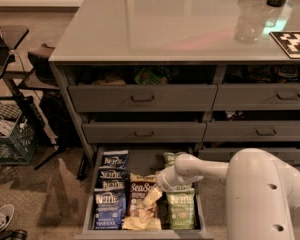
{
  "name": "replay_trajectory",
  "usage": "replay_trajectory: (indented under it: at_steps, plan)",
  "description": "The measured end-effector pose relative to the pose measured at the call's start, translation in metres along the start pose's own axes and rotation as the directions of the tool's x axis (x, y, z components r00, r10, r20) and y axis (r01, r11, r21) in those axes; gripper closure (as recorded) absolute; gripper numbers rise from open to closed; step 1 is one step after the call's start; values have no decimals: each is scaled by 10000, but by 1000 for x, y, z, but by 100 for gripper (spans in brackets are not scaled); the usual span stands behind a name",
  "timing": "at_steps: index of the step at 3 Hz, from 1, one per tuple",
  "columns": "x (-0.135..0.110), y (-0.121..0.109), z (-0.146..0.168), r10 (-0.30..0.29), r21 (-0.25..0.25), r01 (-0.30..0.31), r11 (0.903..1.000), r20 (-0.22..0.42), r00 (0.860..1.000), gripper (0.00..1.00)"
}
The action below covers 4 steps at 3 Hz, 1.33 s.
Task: Pick brown chip bag from bottom drawer and place on counter
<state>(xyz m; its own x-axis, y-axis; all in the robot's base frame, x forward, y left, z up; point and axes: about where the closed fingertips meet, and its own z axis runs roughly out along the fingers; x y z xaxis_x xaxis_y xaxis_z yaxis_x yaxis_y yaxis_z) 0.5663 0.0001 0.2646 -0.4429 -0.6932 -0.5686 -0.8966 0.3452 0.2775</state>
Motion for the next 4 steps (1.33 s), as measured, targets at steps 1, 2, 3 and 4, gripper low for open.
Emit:
replay_trajectory:
  at_steps: [1,2,3,4]
  plan:
    - [0,0,0,0,-1,0,10000,0,10000,0]
    - [20,-17,22,648,68,-646,9979,-381,9972,0]
    - [47,-36,64,1214,143,-1206,9926,-770,9896,0]
    - [52,-37,100,965,464,-920,9947,-1066,9896,0]
